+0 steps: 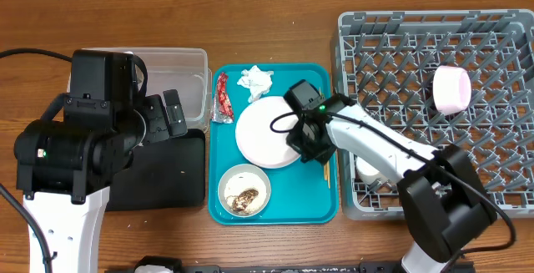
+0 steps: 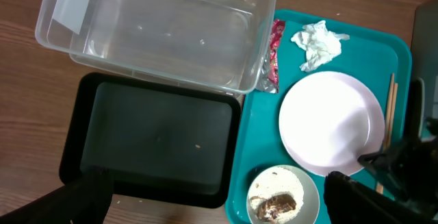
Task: Sort waste into correct bins and load items into the dishwasher
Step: 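Move the right gripper to the white plate and grasp its rim, then lift the white plate and stand it in the rack's back corner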
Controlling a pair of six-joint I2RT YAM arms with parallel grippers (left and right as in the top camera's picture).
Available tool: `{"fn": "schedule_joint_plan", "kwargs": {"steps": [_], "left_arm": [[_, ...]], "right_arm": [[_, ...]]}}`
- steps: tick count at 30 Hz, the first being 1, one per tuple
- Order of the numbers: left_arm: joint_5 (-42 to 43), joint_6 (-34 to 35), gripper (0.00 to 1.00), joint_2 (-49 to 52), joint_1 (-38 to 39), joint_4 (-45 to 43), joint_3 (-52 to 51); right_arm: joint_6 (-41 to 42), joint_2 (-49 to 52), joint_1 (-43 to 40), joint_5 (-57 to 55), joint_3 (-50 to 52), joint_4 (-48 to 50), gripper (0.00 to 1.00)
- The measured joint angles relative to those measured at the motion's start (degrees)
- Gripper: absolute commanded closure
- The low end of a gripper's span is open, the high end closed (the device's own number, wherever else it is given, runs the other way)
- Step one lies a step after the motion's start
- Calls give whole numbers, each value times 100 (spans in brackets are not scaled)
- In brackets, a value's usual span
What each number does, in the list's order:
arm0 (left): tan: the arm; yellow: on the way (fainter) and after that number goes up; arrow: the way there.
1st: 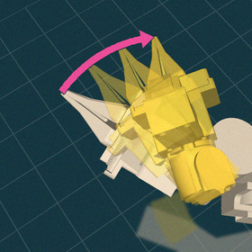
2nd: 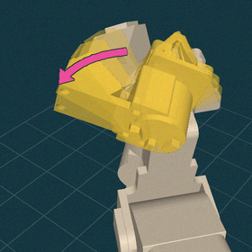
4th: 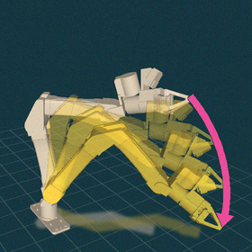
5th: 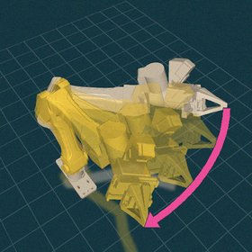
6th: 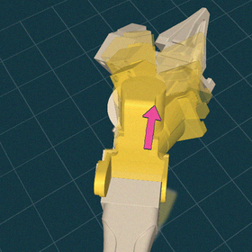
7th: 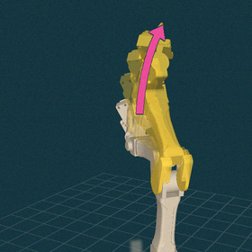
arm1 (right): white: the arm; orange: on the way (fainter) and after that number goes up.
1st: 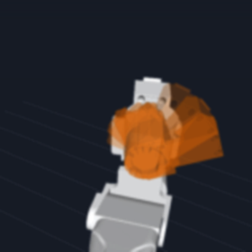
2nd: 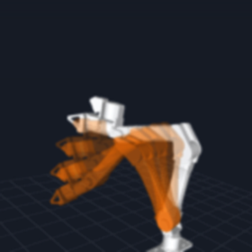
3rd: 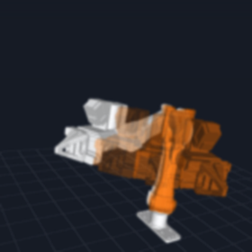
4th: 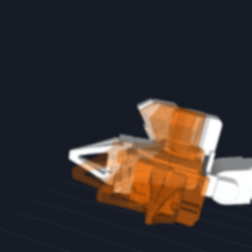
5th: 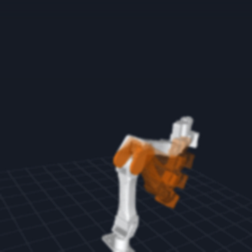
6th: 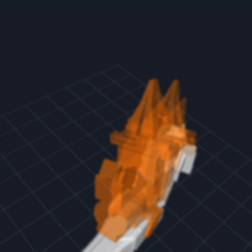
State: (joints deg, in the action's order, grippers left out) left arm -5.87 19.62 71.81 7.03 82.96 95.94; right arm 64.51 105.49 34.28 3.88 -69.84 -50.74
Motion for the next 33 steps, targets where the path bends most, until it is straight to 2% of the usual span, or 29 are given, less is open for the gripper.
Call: {"fn": "schedule_joint_plan", "kwargs": {"steps": [5,10,14,19,22,28,33], "left_arm": [[2,-2,0,0,0,0,0],[2,0,0,0,0,0,0],[2,0,0,0,0,0,0],[2,-2,0,0,0,0,0],[2,-2,0,0,0,0,0],[0,-2,0,0,0,0,0],[2,0,0,0,0,-2,0]], "right_arm": [[-868,-472,-2,-732,-435,-50,96],[-1655,-1414,-35,-1930,-590,-138,96],[-2308,-2002,-118,-3388,-612,-195,96],[-2791,-2260,-328,-5875,-614,-284,96],[-2949,-2260,-621,-6660,-614,-286,96],[-3298,-2260,-1733,-7287,-614,-238,96],[-3722,-2253,-2328,-6843,-614,-61,96]]}}
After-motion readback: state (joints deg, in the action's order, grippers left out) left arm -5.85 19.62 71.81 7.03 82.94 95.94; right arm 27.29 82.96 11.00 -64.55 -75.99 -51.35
